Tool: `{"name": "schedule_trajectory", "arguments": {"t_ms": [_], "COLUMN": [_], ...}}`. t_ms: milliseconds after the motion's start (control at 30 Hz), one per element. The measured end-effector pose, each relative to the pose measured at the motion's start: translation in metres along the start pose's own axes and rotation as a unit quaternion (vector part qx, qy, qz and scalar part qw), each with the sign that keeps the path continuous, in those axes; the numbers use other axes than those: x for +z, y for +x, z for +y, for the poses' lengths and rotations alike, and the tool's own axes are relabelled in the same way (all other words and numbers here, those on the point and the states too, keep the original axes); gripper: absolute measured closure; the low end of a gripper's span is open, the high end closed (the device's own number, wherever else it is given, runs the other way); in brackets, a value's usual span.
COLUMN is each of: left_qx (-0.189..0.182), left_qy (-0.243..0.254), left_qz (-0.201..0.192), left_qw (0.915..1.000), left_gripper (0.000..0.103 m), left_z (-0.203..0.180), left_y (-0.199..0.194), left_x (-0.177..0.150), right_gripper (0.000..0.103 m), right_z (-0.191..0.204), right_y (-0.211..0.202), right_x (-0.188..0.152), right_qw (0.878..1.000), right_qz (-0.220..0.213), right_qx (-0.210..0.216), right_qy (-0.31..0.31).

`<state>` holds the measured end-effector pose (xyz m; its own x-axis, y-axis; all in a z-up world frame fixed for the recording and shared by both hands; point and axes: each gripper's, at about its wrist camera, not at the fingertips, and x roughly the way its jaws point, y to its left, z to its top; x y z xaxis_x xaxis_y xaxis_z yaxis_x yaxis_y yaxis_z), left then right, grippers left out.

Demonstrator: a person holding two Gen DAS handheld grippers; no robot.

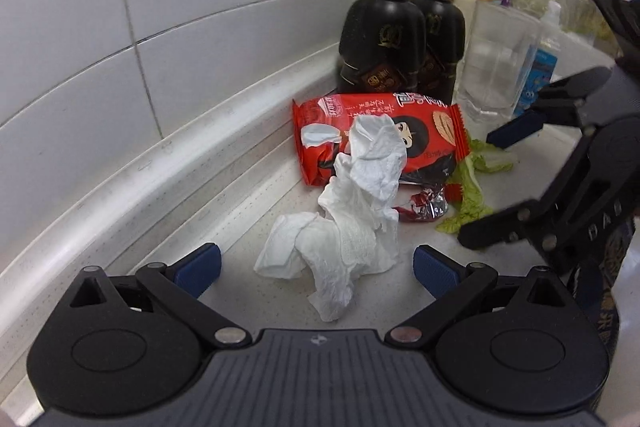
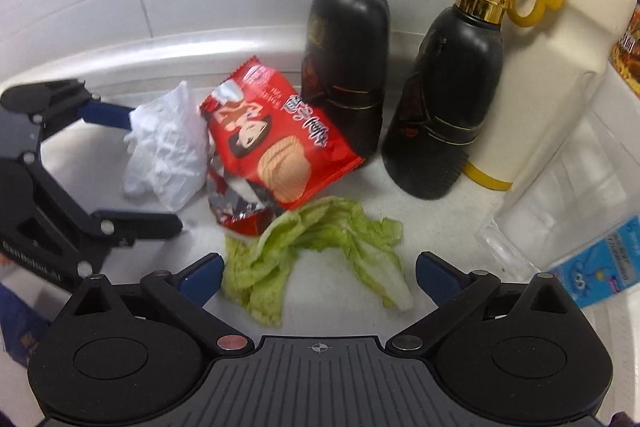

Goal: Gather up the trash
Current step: 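Move both open tools from the bin to the tissues and cabbage by the bottles, then grasp the white tissues with the left tool while the right tool grasps a cabbage leaf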

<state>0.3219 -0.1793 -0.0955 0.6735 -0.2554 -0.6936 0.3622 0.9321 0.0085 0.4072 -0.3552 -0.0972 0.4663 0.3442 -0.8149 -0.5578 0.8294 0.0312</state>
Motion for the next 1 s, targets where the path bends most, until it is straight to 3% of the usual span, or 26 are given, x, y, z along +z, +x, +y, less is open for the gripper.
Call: {"name": "schedule_trajectory", "arguments": {"t_ms": [367,533,667,800,933,1000], "left_qx": [-0.011,-0.010,-0.008,-0.011,-0.008,-0.011], "left_qy": [0.014,0.003,0.001,-0.003,-0.025,-0.035], "left_qz": [0.008,0.011,0.005,0.006,0.010,0.014], "left_qw": [0.9998,0.9999,1.0000,0.9999,0.9996,0.9992], "left_gripper": [0.000,0.010,0.038,0.072,0.090,0.096], "left_z": [0.000,0.000,-0.002,-0.001,0.004,0.007], "left_y": [0.003,0.004,0.001,-0.004,-0.010,-0.012], "left_x": [0.003,0.006,0.008,0.007,0.004,0.004], "right_gripper": [0.002,0.012,0.024,0.049,0.078,0.086], "right_z": [-0.002,0.008,0.023,0.031,0.033,0.032], "right_y": [0.001,-0.003,-0.015,-0.026,-0.031,-0.034], "right_x": [-0.004,-0.014,-0.026,-0.032,-0.035,-0.037], "right_qw": [0.999,0.998,0.997,0.996,0.994,0.994], "right_qz": [-0.039,-0.054,-0.068,-0.081,-0.085,-0.085], "right_qx": [-0.010,-0.010,-0.019,-0.031,-0.053,-0.057], "right_qy": [0.014,0.018,0.015,0.021,0.035,0.049]}}
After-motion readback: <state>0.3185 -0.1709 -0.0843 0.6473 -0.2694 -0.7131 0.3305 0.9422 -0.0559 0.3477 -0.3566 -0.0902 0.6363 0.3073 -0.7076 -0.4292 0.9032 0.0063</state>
